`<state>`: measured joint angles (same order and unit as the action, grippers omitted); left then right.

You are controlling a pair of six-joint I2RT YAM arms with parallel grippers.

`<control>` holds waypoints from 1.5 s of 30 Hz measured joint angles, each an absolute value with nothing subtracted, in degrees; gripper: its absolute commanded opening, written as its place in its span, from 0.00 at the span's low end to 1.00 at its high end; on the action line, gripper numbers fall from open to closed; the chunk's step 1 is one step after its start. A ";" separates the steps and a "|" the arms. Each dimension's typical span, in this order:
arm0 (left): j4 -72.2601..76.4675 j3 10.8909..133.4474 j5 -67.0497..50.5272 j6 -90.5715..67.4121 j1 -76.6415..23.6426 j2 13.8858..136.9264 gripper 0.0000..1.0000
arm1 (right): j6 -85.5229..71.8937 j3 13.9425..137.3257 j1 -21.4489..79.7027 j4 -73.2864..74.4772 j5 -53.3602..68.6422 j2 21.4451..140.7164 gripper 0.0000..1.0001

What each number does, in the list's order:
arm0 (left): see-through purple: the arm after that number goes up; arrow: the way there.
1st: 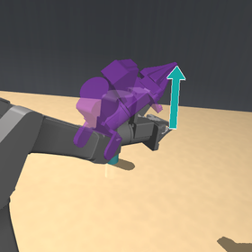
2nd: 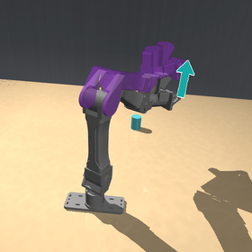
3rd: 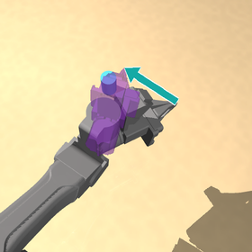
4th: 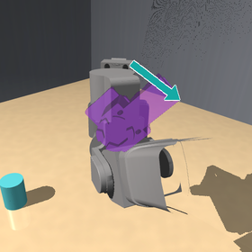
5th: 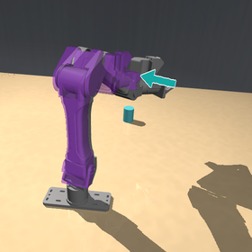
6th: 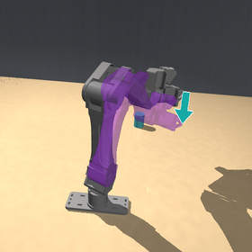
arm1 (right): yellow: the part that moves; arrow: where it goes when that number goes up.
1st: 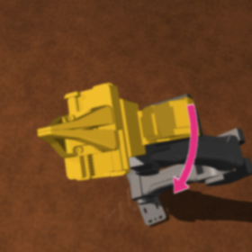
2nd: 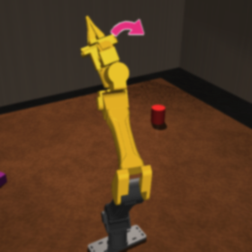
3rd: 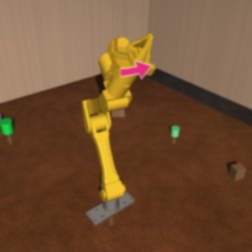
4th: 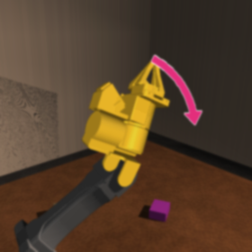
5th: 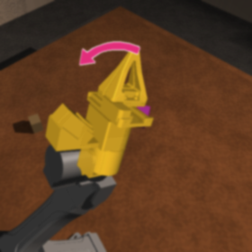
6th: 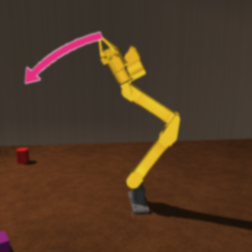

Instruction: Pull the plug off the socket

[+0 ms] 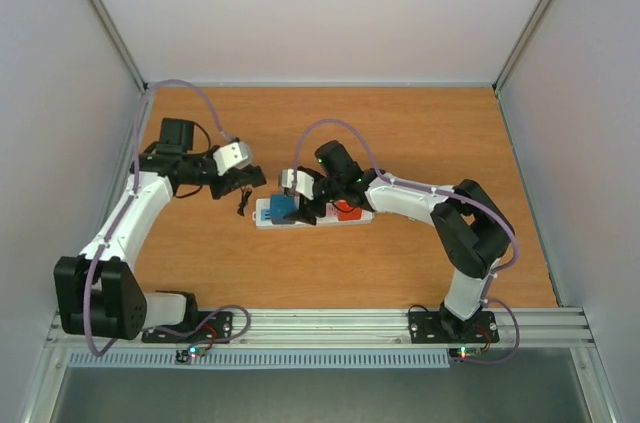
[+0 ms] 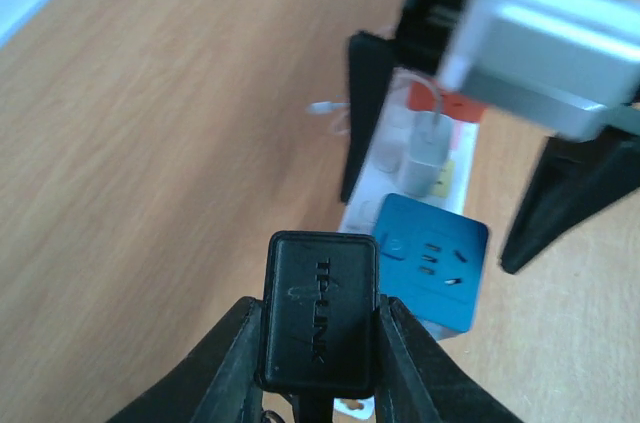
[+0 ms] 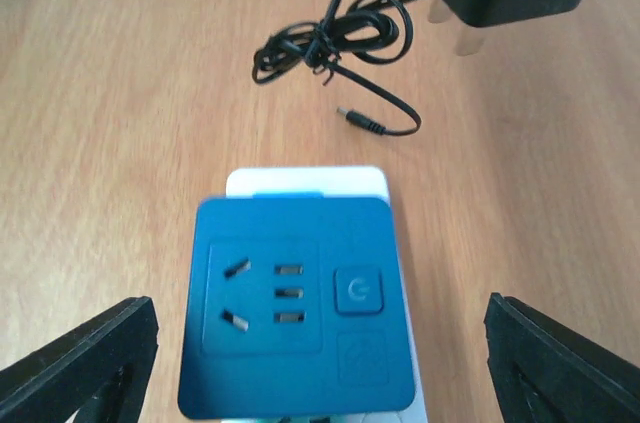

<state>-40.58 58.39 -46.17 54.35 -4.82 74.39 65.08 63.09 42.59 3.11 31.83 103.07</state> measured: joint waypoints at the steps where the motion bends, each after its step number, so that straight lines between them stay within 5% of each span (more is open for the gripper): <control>1: -40.53 58.81 -46.30 53.65 -3.86 74.50 0.12 | 64.77 63.40 42.72 3.14 31.83 102.67 0.93; 14: -38.41 77.01 -43.92 34.06 11.22 92.27 0.08 | 61.52 69.76 43.05 3.97 32.99 100.38 0.95; 28: -30.41 95.85 -24.21 18.33 16.91 113.06 0.08 | 60.62 70.89 42.24 8.45 31.29 94.56 0.95; 45: -26.52 109.73 -33.39 6.68 15.38 132.81 0.11 | 58.83 70.89 35.40 15.22 29.34 90.87 0.95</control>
